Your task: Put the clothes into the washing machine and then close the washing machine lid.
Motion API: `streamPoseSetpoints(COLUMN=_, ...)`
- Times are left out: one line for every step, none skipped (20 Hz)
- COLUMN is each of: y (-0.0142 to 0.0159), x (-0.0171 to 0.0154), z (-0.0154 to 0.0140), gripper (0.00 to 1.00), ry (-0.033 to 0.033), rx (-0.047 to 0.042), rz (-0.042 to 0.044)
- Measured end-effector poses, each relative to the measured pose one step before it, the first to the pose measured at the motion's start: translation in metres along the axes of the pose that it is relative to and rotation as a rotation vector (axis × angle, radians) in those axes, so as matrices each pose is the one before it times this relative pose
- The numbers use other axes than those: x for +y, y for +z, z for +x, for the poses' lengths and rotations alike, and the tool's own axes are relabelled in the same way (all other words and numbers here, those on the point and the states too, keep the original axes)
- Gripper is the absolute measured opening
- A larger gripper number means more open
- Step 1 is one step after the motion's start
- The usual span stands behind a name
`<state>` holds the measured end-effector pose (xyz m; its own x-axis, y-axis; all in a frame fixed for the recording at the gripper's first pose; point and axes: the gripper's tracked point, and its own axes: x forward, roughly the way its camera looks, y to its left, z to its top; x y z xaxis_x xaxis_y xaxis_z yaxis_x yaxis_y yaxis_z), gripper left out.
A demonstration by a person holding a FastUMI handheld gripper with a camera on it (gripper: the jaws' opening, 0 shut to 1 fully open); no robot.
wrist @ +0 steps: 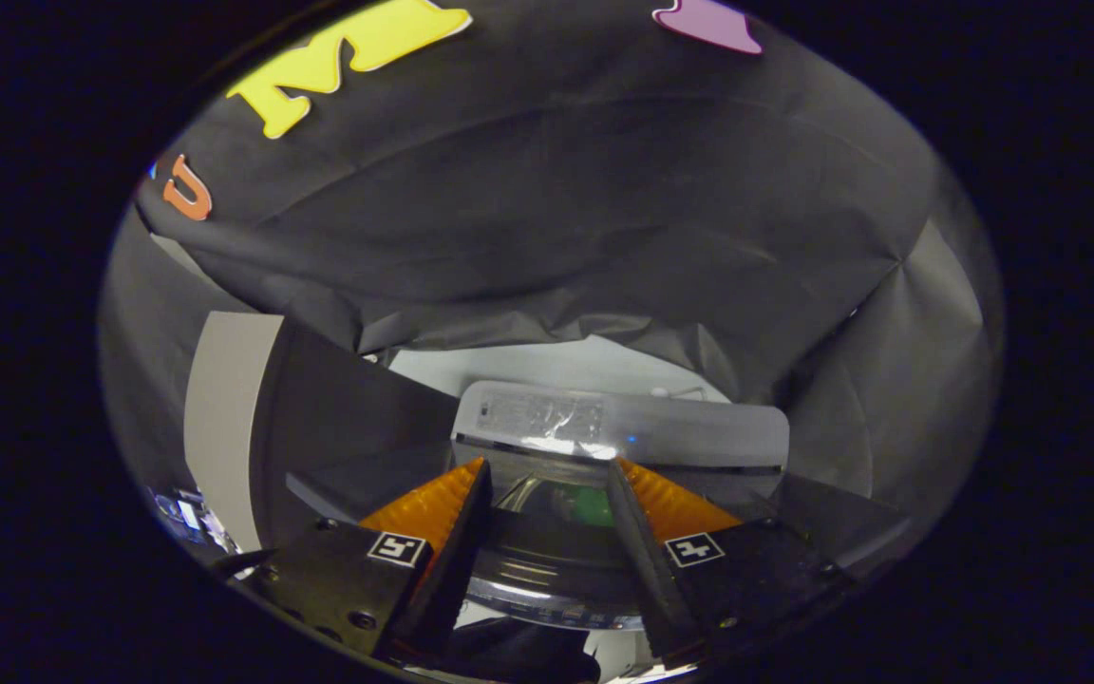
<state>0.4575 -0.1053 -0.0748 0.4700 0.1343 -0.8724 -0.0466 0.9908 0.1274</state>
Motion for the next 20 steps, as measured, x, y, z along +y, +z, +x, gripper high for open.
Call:
streamPoseSetpoints(y=-0.00237, x=0.00072, z=0.00128, gripper=0.77, ry=0.00247, rx=0.00574, rz=0.00286)
streamPoseSetpoints(y=-0.00337, x=-0.00069, z=0.00053, gripper=0.77, ry=0.00017, rx=0.00406, rz=0.00168)
streamPoseSetpoints(y=-0.00185, x=0.00108, z=0.00159, gripper=0.77, ry=-0.00026, rx=0.0008, rz=0.00104)
streamPoseSetpoints(y=-0.00238, x=-0.00001, z=0.00027, gripper=0.77, ry=0.00065, rx=0.00046, rz=0.00045)
streamPoseSetpoints(y=-0.00354, x=0.00065, z=0.00003, gripper=0.77, ry=0.00254, rx=0.00078, rz=0.00349)
streamPoseSetpoints(y=-0.0029, x=0.00055, z=0.00065, gripper=0.77, ry=0.00344, rx=0.0028, rz=0.00334)
streamPoseSetpoints(y=-0.00303, x=0.00063, z=0.00079, gripper=0.77, ry=0.0032, rx=0.00188, rz=0.00581)
streamPoseSetpoints(y=-0.0031, x=0.00084, z=0.00109, gripper=0.77, ry=0.00233, rx=0.00195, rz=0.0015)
streamPoseSetpoints(y=-0.0027, x=-0.00006, z=0.00007, gripper=0.77, ry=0.00035, rx=0.0003, rz=-0.00054)
streamPoseSetpoints(y=-0.00251, x=0.00018, z=0.00081, gripper=0.78, ry=-0.00094, rx=0.00137, rz=-0.00432)
streamPoseSetpoints(y=-0.00356, x=-0.00091, z=-0.00088, gripper=0.78, ry=-0.00215, rx=0.00055, rz=-0.00463)
streamPoseSetpoints(y=-0.00474, x=-0.00035, z=-0.00186, gripper=0.77, ry=-0.00144, rx=-0.00061, rz=0.00076)
streamPoseSetpoints(y=-0.00679, x=0.00159, z=-0.00258, gripper=0.77, ry=0.00024, rx=0.00522, rz=-0.00152)
streamPoseSetpoints(y=-0.00742, x=0.00023, z=-0.00027, gripper=0.77, ry=0.00212, rx=0.01431, rz=-0.00115)
streamPoseSetpoints(y=-0.01079, x=-0.00222, z=0.0036, gripper=0.77, ry=0.00193, rx=0.01932, rz=-0.00158)
streamPoseSetpoints(y=-0.011, x=-0.0001, z=0.00404, gripper=0.77, ry=0.00356, rx=0.02087, rz=-0.00368)
streamPoseSetpoints(y=-0.0103, x=0.00438, z=0.00482, gripper=0.77, ry=0.01109, rx=0.02221, rz=-0.00548)
streamPoseSetpoints(y=-0.00755, x=0.00327, z=0.00686, gripper=0.77, ry=0.00212, rx=0.01705, rz=-0.00667)
streamPoseSetpoints(y=-0.00672, x=-0.00041, z=0.00672, gripper=0.77, ry=-0.0063, rx=0.01072, rz=-0.01631)
streamPoseSetpoints(y=-0.00524, x=0.00343, z=0.00437, gripper=0.77, ry=0.00423, rx=0.00506, rz=-0.00807)
